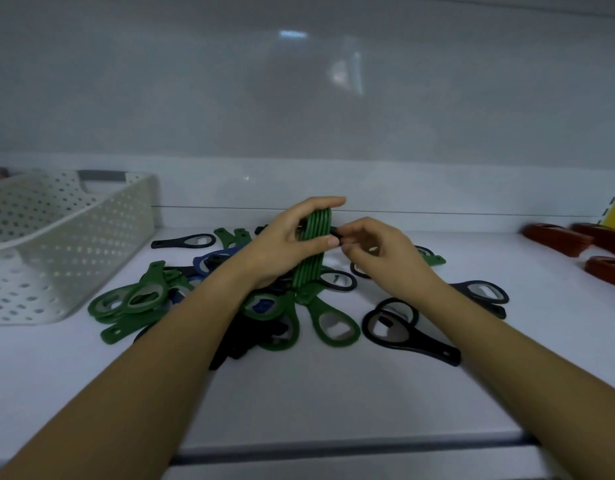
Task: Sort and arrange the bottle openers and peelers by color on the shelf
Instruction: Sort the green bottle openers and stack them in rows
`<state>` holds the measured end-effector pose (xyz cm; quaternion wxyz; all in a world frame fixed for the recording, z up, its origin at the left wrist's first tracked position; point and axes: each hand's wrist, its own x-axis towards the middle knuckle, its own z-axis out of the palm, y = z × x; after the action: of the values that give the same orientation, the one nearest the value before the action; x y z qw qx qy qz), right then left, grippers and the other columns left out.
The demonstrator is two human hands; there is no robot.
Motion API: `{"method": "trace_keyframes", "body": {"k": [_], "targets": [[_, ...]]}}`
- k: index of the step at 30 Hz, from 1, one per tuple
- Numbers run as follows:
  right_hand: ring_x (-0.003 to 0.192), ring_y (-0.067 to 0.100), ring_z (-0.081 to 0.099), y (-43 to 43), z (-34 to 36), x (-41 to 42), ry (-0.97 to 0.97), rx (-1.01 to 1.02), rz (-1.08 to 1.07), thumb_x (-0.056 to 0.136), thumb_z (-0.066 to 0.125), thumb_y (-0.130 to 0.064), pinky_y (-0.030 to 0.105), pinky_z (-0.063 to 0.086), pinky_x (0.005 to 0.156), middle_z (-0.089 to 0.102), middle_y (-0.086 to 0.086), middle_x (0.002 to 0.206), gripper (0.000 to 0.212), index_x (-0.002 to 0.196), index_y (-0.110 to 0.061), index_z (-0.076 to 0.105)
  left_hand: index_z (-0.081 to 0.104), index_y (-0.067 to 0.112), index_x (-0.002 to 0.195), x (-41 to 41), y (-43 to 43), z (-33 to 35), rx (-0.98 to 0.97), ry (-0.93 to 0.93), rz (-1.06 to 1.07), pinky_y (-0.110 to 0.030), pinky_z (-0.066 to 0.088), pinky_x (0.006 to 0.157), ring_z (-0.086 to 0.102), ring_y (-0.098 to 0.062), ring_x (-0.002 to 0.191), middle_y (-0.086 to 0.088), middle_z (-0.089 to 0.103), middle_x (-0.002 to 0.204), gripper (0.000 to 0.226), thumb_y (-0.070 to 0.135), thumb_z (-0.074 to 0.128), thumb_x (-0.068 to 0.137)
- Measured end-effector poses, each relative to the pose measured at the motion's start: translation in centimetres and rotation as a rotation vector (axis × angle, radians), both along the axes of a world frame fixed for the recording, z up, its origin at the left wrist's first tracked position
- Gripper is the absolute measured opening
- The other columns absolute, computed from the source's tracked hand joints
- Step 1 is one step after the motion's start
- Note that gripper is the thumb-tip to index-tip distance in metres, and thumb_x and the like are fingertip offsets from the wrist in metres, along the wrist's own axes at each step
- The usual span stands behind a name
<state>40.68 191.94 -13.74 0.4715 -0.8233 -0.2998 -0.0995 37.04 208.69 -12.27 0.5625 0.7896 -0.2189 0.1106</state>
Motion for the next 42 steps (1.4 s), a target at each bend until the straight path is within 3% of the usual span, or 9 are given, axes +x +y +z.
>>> {"method": "trace_keyframes", "body": {"k": [3, 8, 11, 15, 20, 26, 31, 38, 42], "targets": [[0.090, 0.011, 0.063, 0.0, 0.0, 0.1, 0.083, 0.044, -0.002, 0.089, 0.058, -0.015, 0.016, 0.049, 0.077, 0.066, -0.001, 0.097, 0.012, 0.098, -0.023, 0.058, 0.044, 0.027, 0.134, 0.2, 0.2, 0.0, 0.049, -0.041, 0.058, -0.010, 0.041, 0.096, 0.050, 0.008, 0.109, 0.019, 0.052, 0.118, 0.051, 0.012, 0.061, 0.088], [0.093, 0.020, 0.068, 0.4, 0.5, -0.8, 0.388, 0.246, 0.196, 0.085, 0.064, -0.019, 0.033, 0.053, 0.089, 0.070, 0.012, 0.098, 0.013, 0.090, -0.014, 0.052, 0.053, 0.030, 0.116, 0.0, -0.3, 0.4, -0.202, -0.086, 0.098, -0.019, 0.053, 0.082, 0.061, 0.005, 0.088, -0.009, 0.056, 0.104, 0.037, 0.011, 0.061, 0.087], [0.079, 0.019, 0.069, 0.8, 0.6, -1.5, 0.518, 0.406, 0.341, 0.083, 0.063, -0.006, 0.032, 0.057, 0.079, 0.069, 0.001, 0.089, 0.016, 0.085, -0.010, 0.047, 0.053, 0.031, 0.112, -0.3, -1.0, 0.7, -0.244, -0.139, 0.085, -0.014, 0.050, 0.080, 0.059, 0.007, 0.088, -0.001, 0.056, 0.100, 0.035, 0.009, 0.061, 0.086], [0.069, 0.015, 0.068, 1.2, 0.7, -2.0, 0.522, 0.477, 0.323, 0.082, 0.061, 0.002, 0.027, 0.058, 0.065, 0.069, 0.001, 0.077, 0.023, 0.078, -0.012, 0.043, 0.052, 0.027, 0.114, -0.4, -1.5, 0.6, -0.271, -0.192, 0.107, -0.014, 0.050, 0.078, 0.056, 0.007, 0.082, 0.001, 0.053, 0.094, 0.038, 0.005, 0.062, 0.085], [0.073, 0.018, 0.070, 1.5, 0.8, -2.2, 0.554, 0.484, 0.337, 0.080, 0.062, 0.004, 0.027, 0.058, 0.066, 0.070, 0.003, 0.071, 0.028, 0.074, -0.012, 0.039, 0.053, 0.030, 0.108, -0.3, -1.5, 0.5, -0.327, -0.204, 0.128, -0.022, 0.053, 0.075, 0.056, -0.024, 0.083, -0.008, 0.050, 0.090, 0.034, 0.005, 0.062, 0.085], [0.071, 0.024, 0.071, 1.5, 1.6, -2.8, 0.556, 0.471, 0.303, 0.079, 0.064, 0.004, 0.025, 0.058, 0.063, 0.070, 0.013, 0.077, 0.036, 0.071, -0.014, 0.034, 0.053, 0.025, 0.108, -0.5, -2.0, 1.4, -0.343, -0.222, 0.134, -0.025, 0.056, 0.075, 0.061, -0.016, 0.082, -0.002, 0.052, 0.090, 0.029, 0.005, 0.059, 0.087], [0.064, 0.020, 0.070, 0.4, 3.0, -2.7, 0.486, 0.421, 0.248, 0.080, 0.062, 0.008, 0.024, 0.057, 0.065, 0.066, 0.015, 0.077, 0.039, 0.065, -0.013, 0.033, 0.055, 0.032, 0.108, 0.0, -2.8, 2.5, -0.329, -0.195, 0.088, -0.038, 0.053, 0.090, 0.057, -0.036, 0.108, -0.002, 0.054, 0.099, 0.028, 0.015, 0.060, 0.087], [0.074, 0.031, 0.069, -9.9, 4.0, -0.5, 0.313, 0.193, -0.152, 0.076, 0.070, 0.002, 0.031, 0.057, 0.069, 0.062, 0.022, 0.079, 0.044, 0.061, -0.013, 0.032, 0.041, 0.043, 0.130, 3.9, -9.0, 3.4, -0.039, 0.041, -0.036, -0.028, 0.042, 0.097, 0.046, -0.014, 0.126, 0.000, 0.048, 0.137, 0.036, 0.041, 0.045, 0.095], [0.073, 0.032, 0.069, -17.0, 3.4, 2.0, 0.307, 0.041, -0.467, 0.073, 0.075, -0.003, 0.043, 0.058, 0.074, 0.066, 0.022, 0.077, 0.031, 0.067, -0.007, 0.045, 0.034, 0.021, 0.143, 7.1, -15.2, 2.2, 0.305, 0.092, 0.031, -0.023, 0.031, 0.098, 0.038, -0.018, 0.133, -0.005, 0.038, 0.146, 0.049, 0.040, 0.039, 0.098]]}}
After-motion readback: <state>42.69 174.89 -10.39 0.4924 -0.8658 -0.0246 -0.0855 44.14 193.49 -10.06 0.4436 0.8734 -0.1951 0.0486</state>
